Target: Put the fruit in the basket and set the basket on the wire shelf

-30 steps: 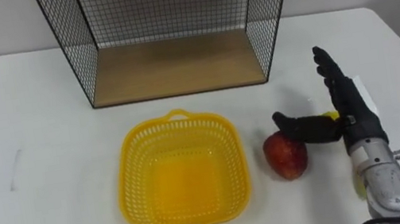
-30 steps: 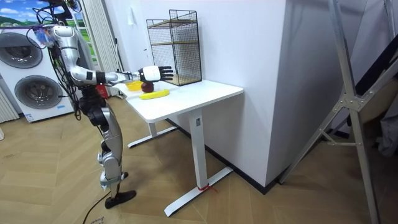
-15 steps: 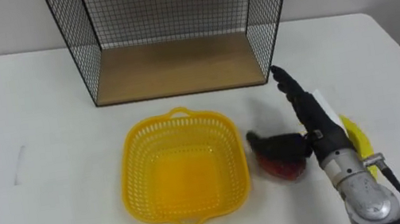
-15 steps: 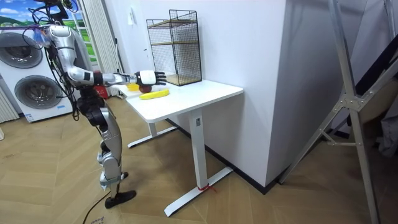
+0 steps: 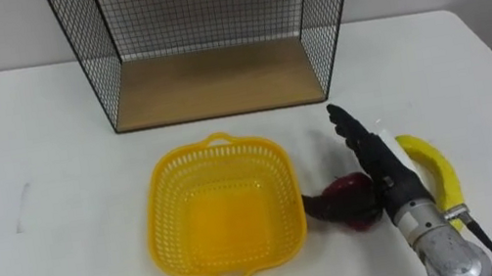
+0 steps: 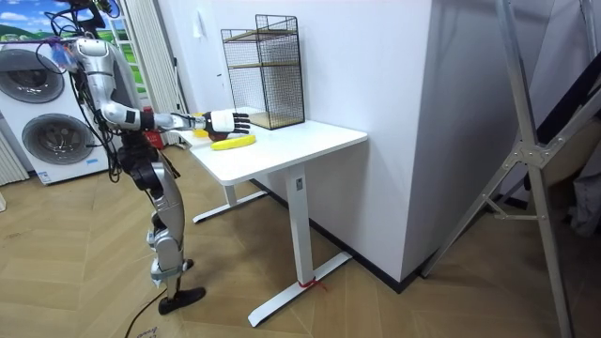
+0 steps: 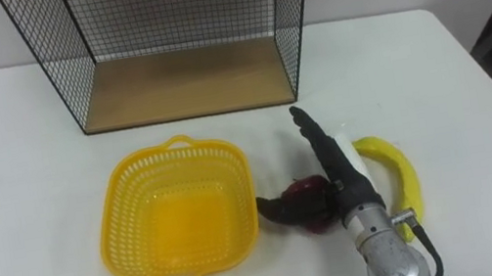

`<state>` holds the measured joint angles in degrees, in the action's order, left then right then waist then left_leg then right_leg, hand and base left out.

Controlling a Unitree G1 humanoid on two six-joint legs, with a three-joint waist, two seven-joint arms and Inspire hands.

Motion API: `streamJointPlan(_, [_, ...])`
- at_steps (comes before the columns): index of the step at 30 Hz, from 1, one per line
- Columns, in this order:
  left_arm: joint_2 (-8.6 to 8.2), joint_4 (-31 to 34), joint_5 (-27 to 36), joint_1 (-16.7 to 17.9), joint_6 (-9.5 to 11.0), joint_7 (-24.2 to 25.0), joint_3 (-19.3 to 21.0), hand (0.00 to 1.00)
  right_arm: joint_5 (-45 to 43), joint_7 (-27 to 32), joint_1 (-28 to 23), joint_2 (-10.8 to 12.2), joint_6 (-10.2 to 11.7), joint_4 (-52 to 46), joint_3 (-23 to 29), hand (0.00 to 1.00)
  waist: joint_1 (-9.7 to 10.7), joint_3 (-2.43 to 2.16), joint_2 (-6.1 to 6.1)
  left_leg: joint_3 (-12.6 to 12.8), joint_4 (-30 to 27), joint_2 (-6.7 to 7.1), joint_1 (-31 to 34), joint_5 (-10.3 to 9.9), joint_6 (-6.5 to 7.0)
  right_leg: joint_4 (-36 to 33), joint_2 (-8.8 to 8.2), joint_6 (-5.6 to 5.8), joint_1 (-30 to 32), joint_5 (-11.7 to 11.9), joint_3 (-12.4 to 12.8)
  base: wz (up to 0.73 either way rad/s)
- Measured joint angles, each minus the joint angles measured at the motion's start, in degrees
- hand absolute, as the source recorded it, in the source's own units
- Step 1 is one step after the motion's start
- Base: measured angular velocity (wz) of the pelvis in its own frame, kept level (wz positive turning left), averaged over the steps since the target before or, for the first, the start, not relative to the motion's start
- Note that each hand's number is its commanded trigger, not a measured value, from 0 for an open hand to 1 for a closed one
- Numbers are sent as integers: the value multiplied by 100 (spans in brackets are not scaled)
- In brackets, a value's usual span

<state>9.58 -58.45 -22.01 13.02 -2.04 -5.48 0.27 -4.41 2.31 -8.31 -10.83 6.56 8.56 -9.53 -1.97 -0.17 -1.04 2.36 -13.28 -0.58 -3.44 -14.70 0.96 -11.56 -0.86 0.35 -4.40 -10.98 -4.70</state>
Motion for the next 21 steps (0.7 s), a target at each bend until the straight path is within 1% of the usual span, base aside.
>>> streamJointPlan(5, [1,-6,4,-2,0,-31,-55,0,56,2,-2,0,0,3,-1,0,9,9,22,13,12,0,-23,0,0,1,0,0,-8,0,11,0])
streamJointPlan(11, [-14,-13,0,5,1,-121,-111,0,46,-5,-41,0,30,22,-14,0,37,10,27,12,8,-1,-26,0,1,1,1,0,-14,0,14,0])
streamJointPlan(12, [-17,-14,0,25,1,-157,-111,0,44,-3,-93,0,98,53,-8,0,48,10,26,8,8,-1,-37,0,1,7,2,0,-30,0,14,0])
streamJointPlan(13, [-17,-14,-1,48,1,-194,-113,0,56,-2,-130,0,212,129,-5,0,49,9,25,8,8,-1,-58,0,1,6,3,0,-48,0,17,0])
streamJointPlan(14, [-18,-14,-1,85,1,-246,-114,0,95,-5,-143,3,263,172,-5,0,50,9,25,8,10,-1,-74,0,1,6,4,0,-62,0,21,0])
streamJointPlan(18, [-16,1,-4,159,1,-305,-100,0,215,-1,-198,11,311,211,12,0,79,5,19,7,-4,0,-82,0,1,8,3,4,-82,3,18,0])
streamJointPlan(21, [-16,2,-6,211,1,-288,-80,0,215,12,-205,11,400,343,20,0,87,1,5,-4,-23,0,-110,0,1,10,-1,3,-122,3,2,1])
